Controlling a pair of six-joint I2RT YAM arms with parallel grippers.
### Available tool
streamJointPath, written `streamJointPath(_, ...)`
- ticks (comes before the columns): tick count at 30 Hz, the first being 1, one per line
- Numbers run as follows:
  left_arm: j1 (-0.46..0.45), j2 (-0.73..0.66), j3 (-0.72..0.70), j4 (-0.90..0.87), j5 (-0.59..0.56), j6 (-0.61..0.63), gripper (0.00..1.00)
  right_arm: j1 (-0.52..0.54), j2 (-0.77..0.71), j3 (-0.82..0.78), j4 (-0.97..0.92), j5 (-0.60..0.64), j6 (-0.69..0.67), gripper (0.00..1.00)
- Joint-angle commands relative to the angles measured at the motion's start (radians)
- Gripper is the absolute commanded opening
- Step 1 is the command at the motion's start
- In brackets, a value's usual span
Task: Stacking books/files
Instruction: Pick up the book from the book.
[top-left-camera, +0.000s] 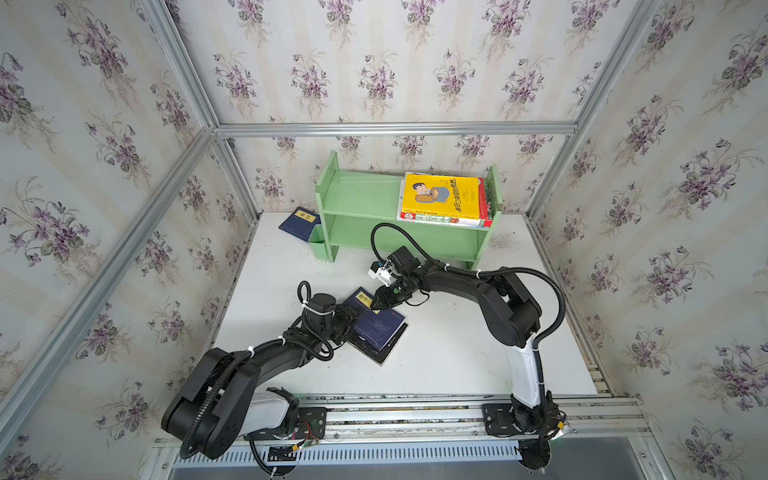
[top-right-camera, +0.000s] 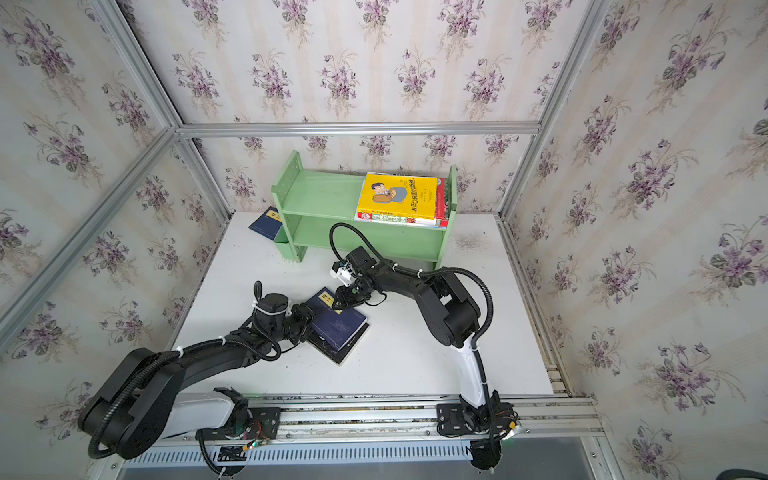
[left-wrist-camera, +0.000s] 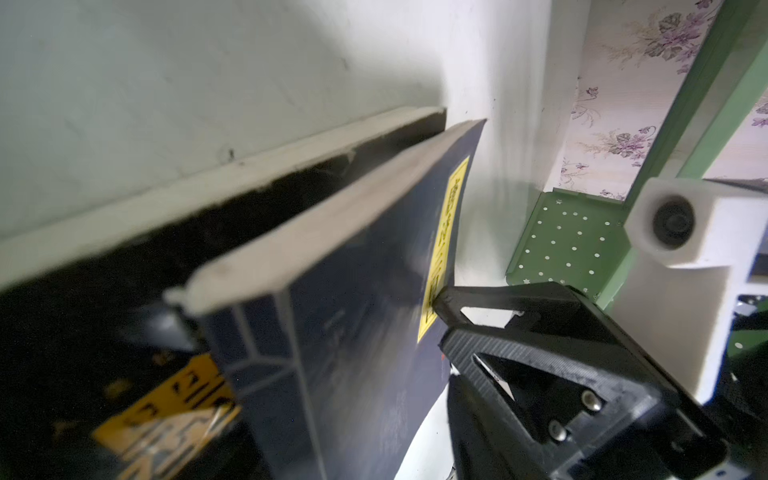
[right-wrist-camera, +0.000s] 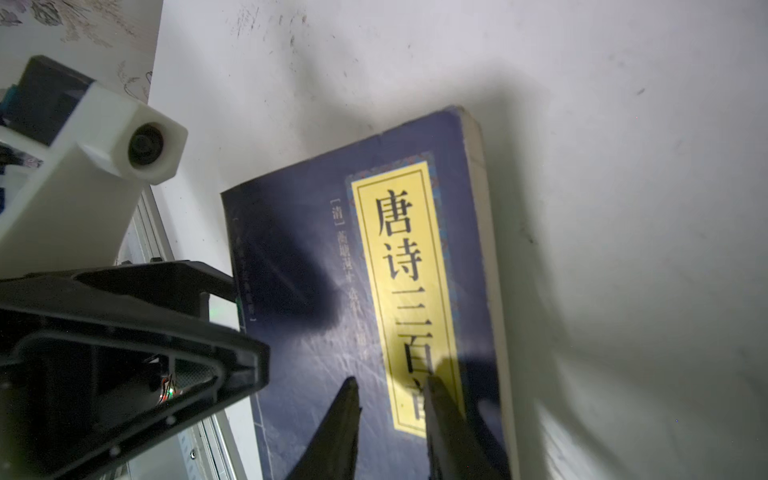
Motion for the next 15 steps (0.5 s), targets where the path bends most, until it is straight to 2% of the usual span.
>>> streamJointPath(1,0.0,0.026,0.002,0.128,0.02,-0.008,0.35,0.008,0.016,-0.018,-0.106,0.059,0.005,0.32)
streamJointPath(2,0.0,0.031,0.005,0.129,0.023,-0.008,0.29,0.009,0.012,-0.02,-0.102,0.06,0.009,0.32)
streamJointPath(6,0.0,0.025,0.005,0.131,0.019,-0.012,0.18,0.008,-0.001,-0.021,-0.093,0.058,0.028,0.32)
streamJointPath(9,0.0,-0.012,0.009,0.103,0.004,-0.004,0.14,0.008,-0.039,-0.017,-0.081,0.062,0.041,0.34)
streamJointPath(15,0.005,-0.178,0.11,-0.133,-0.051,0.119,0.07,0.008,-0.207,0.011,-0.002,0.064,0.088,0.47)
